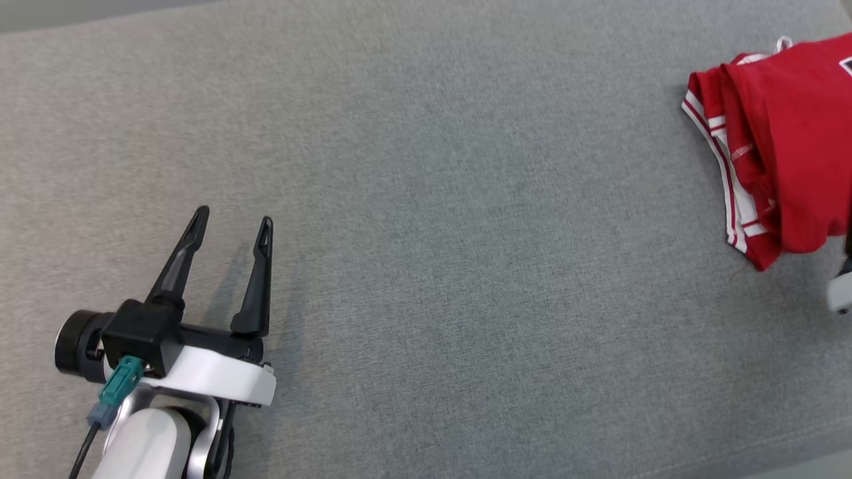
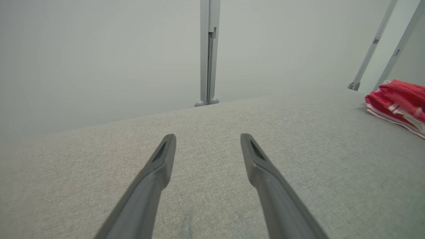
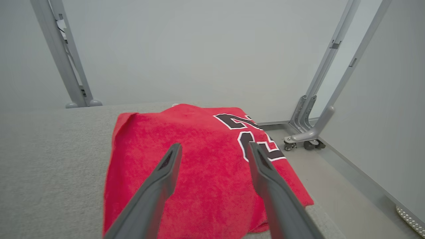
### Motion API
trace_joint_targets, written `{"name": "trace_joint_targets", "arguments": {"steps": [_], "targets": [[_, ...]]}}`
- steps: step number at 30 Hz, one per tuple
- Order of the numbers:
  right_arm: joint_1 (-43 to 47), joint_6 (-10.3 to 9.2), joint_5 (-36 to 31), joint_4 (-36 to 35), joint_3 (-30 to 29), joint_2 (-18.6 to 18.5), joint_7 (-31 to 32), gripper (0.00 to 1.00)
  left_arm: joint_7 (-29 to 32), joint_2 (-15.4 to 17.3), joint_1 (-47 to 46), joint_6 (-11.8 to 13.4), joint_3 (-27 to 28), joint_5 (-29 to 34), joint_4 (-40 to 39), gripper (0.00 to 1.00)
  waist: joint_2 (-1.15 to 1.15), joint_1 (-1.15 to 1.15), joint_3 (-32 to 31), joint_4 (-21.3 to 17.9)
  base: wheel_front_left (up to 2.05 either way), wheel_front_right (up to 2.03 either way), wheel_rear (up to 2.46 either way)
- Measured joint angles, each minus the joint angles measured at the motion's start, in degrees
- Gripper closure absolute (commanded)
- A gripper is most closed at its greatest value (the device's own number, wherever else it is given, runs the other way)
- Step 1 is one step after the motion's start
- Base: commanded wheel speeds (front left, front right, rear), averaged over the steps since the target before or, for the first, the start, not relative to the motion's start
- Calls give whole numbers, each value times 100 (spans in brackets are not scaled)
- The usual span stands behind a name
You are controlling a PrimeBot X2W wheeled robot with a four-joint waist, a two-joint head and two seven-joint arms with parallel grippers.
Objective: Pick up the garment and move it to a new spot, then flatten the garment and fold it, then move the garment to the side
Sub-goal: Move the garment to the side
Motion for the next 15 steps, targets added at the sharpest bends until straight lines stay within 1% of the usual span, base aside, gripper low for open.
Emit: {"name": "trace_joint_targets", "arguments": {"steps": [7,13,15], "targets": [[793,0,-240,-1005,261,689,0,0,-188,-141,341,137,109,-212,219,0,0,0,-559,296,0,0,0],[1346,0,-397,-1566,511,1129,86,0,-299,-215,631,249,256,-398,365,0,0,0,-979,660,0,0,0],[1561,-1,-445,-1833,590,1237,165,0,-339,-256,772,303,312,-482,416,0,0,0,-1199,845,0,0,0]]}}
